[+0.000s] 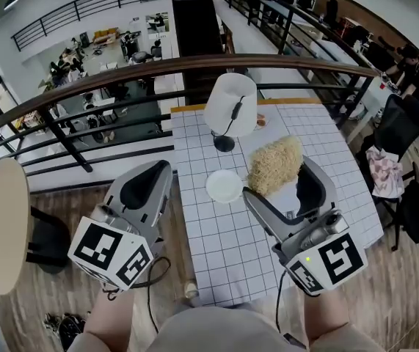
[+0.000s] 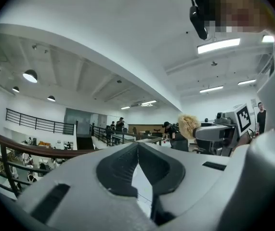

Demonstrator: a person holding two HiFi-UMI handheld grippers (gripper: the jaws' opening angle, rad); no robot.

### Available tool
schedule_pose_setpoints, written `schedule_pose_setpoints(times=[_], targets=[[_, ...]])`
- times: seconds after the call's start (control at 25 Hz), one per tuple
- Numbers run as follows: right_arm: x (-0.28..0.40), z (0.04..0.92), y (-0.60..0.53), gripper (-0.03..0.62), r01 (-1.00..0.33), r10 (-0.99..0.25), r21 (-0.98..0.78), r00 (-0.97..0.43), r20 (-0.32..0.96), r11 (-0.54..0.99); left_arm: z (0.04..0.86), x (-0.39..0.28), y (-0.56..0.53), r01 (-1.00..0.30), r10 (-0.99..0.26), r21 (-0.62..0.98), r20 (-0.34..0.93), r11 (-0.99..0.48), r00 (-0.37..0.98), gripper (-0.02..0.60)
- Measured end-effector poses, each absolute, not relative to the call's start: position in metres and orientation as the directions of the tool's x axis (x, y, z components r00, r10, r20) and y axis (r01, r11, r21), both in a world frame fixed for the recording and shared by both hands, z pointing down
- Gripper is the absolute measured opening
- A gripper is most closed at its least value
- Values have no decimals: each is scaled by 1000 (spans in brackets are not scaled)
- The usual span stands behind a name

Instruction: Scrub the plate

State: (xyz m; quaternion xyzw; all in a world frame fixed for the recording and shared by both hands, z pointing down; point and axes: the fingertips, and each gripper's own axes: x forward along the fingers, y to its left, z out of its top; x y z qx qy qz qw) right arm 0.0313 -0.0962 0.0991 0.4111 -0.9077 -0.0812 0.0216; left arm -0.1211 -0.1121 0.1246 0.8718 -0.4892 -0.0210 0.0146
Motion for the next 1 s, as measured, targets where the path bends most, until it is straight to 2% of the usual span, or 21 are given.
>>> schedule_pose_setpoints(times=[0.2,0.56,1.0], targets=[[35,113,-85,390,-752,-761,184,-648,-35,633,131,-125,-94,-873,-873,38,-51,-487,485,14],[43,142,-72,390,-765,-775,164,-632,-4,623,187,-121,-79,-882,-881,54,56,-468,470,14],[59,149,-67,388,-805,-811,136,-585,-17,578,177,-117,-70,-869,-868,56,49,-492,495,13]])
